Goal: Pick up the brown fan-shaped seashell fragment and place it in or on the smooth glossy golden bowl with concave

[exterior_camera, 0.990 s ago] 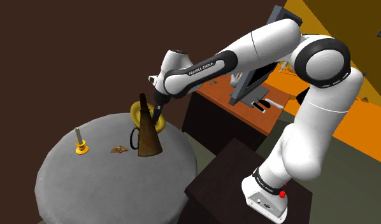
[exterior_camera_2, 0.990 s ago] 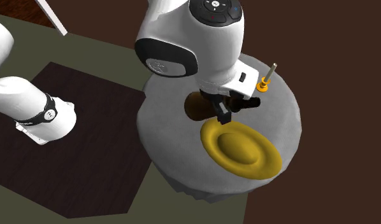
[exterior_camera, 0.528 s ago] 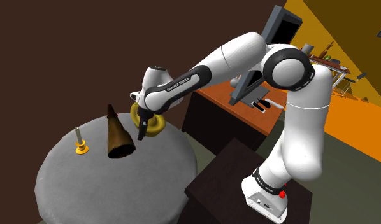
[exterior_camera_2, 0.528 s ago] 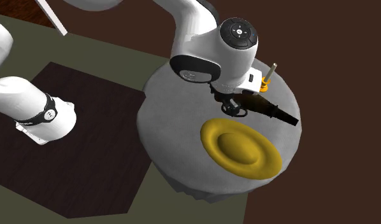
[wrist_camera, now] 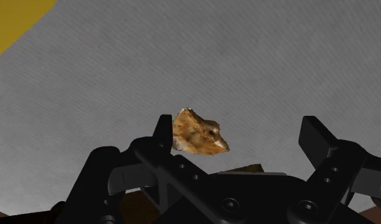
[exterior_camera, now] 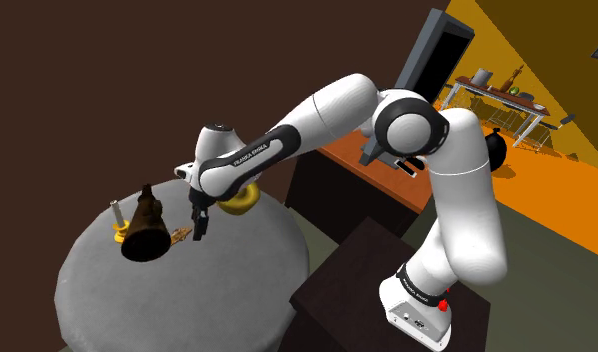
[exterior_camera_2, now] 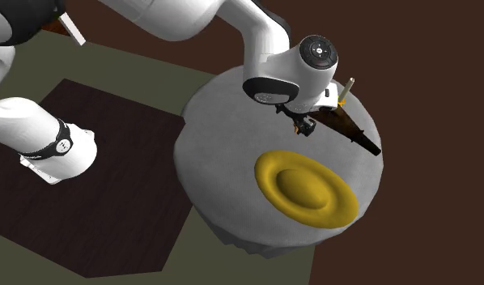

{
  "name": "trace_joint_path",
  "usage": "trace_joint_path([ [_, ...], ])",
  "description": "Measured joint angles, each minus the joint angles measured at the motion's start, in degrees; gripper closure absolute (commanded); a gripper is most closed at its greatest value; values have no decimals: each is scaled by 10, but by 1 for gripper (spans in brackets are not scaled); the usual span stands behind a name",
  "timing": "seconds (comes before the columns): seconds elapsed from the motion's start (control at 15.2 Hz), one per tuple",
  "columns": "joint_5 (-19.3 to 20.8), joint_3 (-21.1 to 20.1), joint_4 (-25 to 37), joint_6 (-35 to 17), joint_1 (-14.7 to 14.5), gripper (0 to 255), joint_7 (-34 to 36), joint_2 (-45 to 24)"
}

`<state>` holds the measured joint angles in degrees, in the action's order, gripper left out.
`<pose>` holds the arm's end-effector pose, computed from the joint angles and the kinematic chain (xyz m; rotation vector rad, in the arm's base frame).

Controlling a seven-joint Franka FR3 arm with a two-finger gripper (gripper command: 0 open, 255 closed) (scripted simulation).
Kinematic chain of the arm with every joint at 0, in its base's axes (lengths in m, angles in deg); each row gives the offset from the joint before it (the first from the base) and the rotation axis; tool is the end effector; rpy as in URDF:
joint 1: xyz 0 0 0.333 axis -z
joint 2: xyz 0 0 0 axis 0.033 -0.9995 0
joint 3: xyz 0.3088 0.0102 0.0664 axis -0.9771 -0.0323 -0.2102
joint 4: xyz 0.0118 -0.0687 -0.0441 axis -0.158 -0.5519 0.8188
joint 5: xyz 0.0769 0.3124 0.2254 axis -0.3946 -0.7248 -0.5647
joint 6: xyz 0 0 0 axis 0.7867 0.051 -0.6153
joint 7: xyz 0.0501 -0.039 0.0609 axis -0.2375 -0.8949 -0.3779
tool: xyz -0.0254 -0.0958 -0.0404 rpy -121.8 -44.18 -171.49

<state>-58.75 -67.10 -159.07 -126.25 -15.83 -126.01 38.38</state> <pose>0.5949 0.3031 0.1847 -2.5260 -1.4865 -0.1241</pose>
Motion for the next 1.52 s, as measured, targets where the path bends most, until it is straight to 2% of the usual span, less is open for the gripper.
trace_joint_path([
  [0.46, 4, 1, 28, -21, -12, 0, 2, -48],
  [0.86, 4, 1, 29, -25, -13, 0, 2, -53],
  [0.92, 4, 1, 29, -25, -13, 255, 2, -53],
  [1.52, 4, 1, 28, -28, -12, 255, 1, -52],
])
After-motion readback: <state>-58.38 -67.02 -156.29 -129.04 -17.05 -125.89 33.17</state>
